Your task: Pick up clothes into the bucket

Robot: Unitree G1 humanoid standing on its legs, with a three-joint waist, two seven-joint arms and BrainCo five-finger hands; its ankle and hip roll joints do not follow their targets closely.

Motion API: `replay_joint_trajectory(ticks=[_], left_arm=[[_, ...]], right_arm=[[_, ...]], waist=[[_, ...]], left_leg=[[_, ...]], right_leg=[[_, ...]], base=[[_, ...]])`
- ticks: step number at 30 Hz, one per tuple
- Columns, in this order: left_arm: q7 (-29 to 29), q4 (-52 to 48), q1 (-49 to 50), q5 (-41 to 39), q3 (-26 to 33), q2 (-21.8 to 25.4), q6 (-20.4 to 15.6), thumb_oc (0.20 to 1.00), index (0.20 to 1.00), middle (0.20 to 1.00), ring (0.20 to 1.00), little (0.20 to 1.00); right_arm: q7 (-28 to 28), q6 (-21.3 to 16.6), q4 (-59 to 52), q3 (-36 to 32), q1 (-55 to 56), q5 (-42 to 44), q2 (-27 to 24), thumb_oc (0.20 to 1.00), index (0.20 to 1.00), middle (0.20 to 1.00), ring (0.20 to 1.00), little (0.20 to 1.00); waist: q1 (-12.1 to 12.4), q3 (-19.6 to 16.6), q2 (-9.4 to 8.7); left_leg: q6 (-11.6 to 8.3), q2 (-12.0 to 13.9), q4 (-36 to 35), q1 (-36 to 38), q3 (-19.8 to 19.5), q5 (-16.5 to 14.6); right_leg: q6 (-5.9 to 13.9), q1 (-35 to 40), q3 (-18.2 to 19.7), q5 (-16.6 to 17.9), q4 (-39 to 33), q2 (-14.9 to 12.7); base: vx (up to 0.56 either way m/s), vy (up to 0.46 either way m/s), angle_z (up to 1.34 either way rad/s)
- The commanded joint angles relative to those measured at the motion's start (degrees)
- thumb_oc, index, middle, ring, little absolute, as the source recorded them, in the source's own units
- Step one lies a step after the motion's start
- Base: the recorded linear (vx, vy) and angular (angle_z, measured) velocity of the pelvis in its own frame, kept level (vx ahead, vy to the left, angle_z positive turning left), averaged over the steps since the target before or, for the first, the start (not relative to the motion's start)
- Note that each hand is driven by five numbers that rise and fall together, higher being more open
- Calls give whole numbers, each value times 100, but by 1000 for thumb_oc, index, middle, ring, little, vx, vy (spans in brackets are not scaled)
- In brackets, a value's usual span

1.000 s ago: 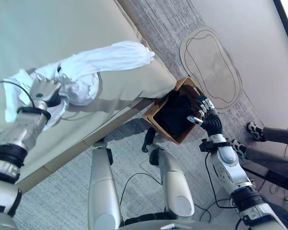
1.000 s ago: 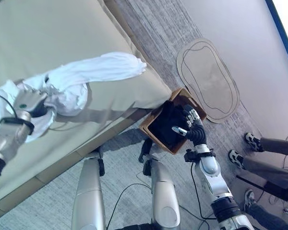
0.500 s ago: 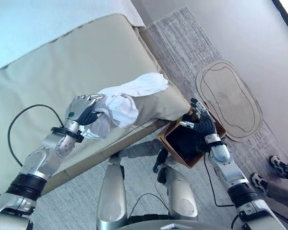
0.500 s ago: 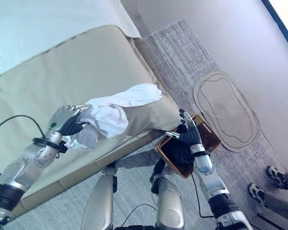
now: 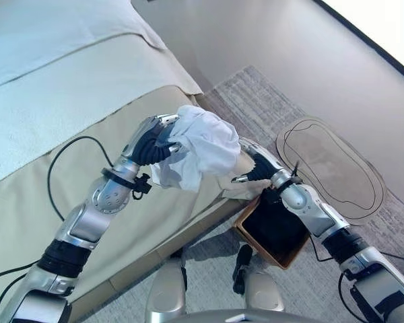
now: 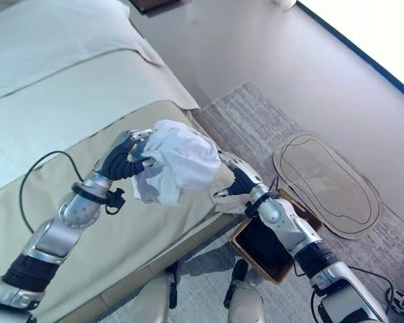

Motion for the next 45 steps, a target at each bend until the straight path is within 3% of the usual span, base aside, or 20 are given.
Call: replay_joint_trajectory(ticks=[1, 5, 9, 14, 15, 19, 25, 26, 27, 34, 45], left_arm=[[-35, -637, -193, -779, -102, -329, -387, 200, 200, 200, 200, 200], [-139, -741, -111, -1060, -202, -504, -359, 200, 200, 200, 200, 200], [-207, -755, -29, -1261, -444, -717, -283, 200, 200, 200, 200, 200], [-326, -758, 37, -1425, -574, -790, -249, 200, 200, 200, 200, 200], [-371, -727, 33, -1607, -726, -909, -195, 200, 200, 200, 200, 200], [-386, -773, -8, -1727, -937, -962, -120, 200, 200, 200, 200, 200], [-440, -824, -101, -1906, -1160, -1033, -85, 200, 200, 200, 200, 200], [-478, -842, -144, -2014, -1255, -1081, -68, 200, 200, 200, 200, 200], [-479, -839, -148, -2017, -1257, -1081, -69, 200, 200, 200, 200, 200], [-517, -844, -122, -2108, -1259, -1042, -95, 200, 200, 200, 200, 200], [-461, -719, 375, -2045, -661, -893, -134, 200, 200, 200, 200, 200]], right_arm=[[9, -254, -472, 247, -46, -14, 235, 1000, 1000, 1000, 1000, 1000], [-73, -247, -591, 218, 28, 121, 437, 1000, 1000, 1000, 1000, 1000], [-76, -241, -728, 95, 323, 866, 867, 1000, 1000, 1000, 1000, 1000], [57, -233, -807, 85, 469, 1330, 1000, 1000, 1000, 1000, 1000, 1000], [183, -183, -695, 81, 596, 2179, 1269, 1000, 1000, 1000, 1000, 1000], [359, -101, -560, 210, 691, 3156, 1581, 1000, 1000, 1000, 1000, 1000], [433, -58, -508, 401, 595, 3557, 1698, 1000, 1000, 1000, 1000, 1000], [450, -68, -512, 429, 557, 3667, 1734, 661, 661, 661, 661, 661], [452, -70, -509, 426, 555, 3671, 1734, 200, 200, 200, 200, 200], [467, -128, -444, 403, 632, 3838, 1691, 200, 200, 200, 200, 200], [623, -177, -527, -200, 1348, 4467, 1463, 200, 200, 200, 200, 200]], waist=[[-18, -597, -34], [-35, -681, -6], [-95, -768, 31], [-114, -818, 32], [-130, -843, 32], [-129, -869, 19], [-103, -886, 0], [-101, -895, -3], [-99, -894, -3], [-97, -928, -18], [-128, -982, -34]], left_leg=[[3, 136, -54, 24, -154, -190], [4, 147, -86, 98, -130, -195], [12, 145, -122, 198, -106, -207], [10, 151, -136, 254, -82, -222], [5, 155, -152, 285, -71, -220], [2, 150, -158, 301, -62, -215], [-1, 146, -164, 308, -71, -218], [-4, 145, -162, 305, -76, -216], [-5, 146, -161, 304, -77, -216], [-6, 141, -158, 328, -86, -237], [-17, 152, -187, 398, -83, -252]], right_leg=[[528, 25, 39, 627, -249, -545], [516, 105, 57, 620, -306, -508], [504, 186, 74, 610, -335, -487], [504, 241, 58, 605, -375, -472], [495, 275, 70, 612, -404, -469], [484, 311, 62, 612, -424, -452], [470, 332, 69, 618, -460, -430], [465, 339, 66, 616, -471, -423], [465, 339, 65, 616, -473, -423], [464, 396, 51, 611, -494, -414], [466, 467, 34, 603, -521, -403]], base=[[49, -24, -7], [31, -22, -4], [20, -1, -5], [9, -5, -2], [10, -7, -4], [7, -8, -5], [0, -3, -1], [0, 0, 0], [0, 0, 0], [0, 0, 0], [0, 0, 0]])
